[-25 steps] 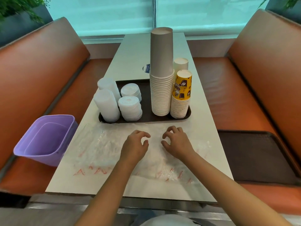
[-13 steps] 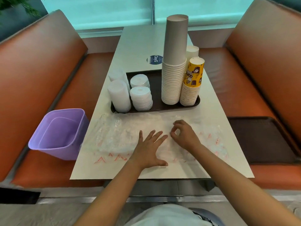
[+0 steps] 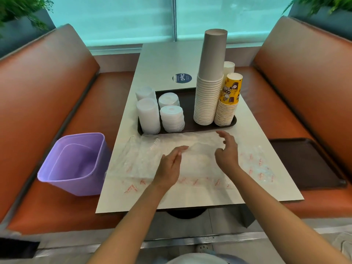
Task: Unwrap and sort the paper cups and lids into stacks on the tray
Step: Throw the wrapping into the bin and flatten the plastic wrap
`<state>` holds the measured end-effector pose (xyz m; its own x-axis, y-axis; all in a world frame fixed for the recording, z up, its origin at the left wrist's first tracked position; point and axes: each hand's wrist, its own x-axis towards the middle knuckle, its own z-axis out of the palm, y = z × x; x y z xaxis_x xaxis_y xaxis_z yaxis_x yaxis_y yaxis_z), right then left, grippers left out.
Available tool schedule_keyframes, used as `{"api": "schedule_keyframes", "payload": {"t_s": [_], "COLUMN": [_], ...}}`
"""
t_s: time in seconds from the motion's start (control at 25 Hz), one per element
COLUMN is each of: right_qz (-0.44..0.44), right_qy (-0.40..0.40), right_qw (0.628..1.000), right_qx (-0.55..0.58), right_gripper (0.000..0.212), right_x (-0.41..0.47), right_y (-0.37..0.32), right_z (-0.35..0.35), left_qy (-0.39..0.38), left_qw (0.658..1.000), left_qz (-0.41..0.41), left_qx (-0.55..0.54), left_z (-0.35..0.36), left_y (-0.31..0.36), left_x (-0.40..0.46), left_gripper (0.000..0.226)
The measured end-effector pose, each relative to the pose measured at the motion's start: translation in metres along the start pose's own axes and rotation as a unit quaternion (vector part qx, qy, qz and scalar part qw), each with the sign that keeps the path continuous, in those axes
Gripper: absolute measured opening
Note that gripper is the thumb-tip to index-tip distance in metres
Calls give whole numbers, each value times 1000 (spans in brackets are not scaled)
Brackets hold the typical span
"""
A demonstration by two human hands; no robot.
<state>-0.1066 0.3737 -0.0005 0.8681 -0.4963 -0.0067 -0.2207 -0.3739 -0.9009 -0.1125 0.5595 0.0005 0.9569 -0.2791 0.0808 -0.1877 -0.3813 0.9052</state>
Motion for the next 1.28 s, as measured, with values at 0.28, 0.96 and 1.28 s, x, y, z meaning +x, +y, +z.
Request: {"api": "schedule_keyframes", "payload": {"t_s": [0.28,0.96,1.28], "right_qz": [-73,-177,-132], "right_qy": [-227,-227,-418], "right_qw": [970,949,887], "right_qx": [-53,130,-142], "right_gripper": [85,26,39], "right_x": [-5,-31,-39], "right_y": [15,-74,0], "right_z": [2,3,19], "left_qy": [-42,45,-68], "left_qw": [960,996,934], "left_qz": [-25,68,198], "left_qx": [-275,21,291], "left_z": [-38,-77,-55], "left_y": [17,-7,-76], "left_x": [7,49,0], "left_gripper": [33,41,46]}}
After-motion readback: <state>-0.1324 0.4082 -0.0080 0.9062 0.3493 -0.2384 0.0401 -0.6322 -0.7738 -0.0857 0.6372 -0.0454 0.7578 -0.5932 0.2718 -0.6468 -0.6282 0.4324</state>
